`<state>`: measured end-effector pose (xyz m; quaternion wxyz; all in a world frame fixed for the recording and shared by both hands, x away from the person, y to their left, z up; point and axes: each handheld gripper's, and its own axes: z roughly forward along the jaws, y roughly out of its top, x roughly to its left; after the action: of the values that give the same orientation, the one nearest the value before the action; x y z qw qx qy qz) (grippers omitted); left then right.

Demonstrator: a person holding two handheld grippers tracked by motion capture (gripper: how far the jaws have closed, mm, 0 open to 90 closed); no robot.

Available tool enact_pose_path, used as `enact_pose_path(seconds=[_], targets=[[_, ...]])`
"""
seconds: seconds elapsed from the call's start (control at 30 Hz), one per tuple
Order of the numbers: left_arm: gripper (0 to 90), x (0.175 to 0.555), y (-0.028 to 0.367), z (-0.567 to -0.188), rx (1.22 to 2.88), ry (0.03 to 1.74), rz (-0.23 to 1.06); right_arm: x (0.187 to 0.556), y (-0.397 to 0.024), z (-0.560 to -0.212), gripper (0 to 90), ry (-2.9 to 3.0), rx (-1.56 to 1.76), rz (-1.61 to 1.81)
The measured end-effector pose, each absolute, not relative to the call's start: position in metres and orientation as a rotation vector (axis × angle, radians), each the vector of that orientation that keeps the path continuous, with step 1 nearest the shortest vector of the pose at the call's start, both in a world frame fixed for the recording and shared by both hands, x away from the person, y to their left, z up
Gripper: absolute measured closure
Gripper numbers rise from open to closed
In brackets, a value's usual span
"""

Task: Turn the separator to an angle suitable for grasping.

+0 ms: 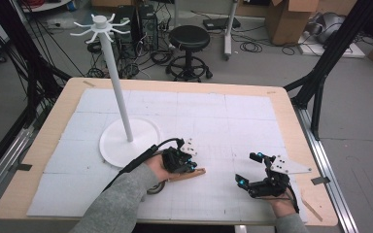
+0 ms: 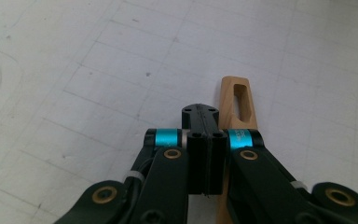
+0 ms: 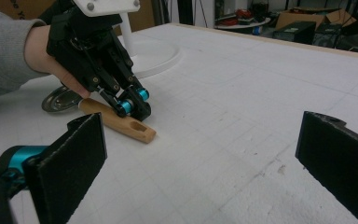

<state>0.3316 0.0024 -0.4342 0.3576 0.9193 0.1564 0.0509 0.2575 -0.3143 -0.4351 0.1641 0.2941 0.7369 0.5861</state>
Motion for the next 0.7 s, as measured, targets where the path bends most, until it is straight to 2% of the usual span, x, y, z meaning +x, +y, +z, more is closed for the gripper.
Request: enact_pose_path(seconds=[0.7], targets=[[89.7,0.3274,0.0011,-0.4334,2.37,0.371,0.115,0.2569,-0.3147,-0.435,0.9,2.096,0.845,1.674]])
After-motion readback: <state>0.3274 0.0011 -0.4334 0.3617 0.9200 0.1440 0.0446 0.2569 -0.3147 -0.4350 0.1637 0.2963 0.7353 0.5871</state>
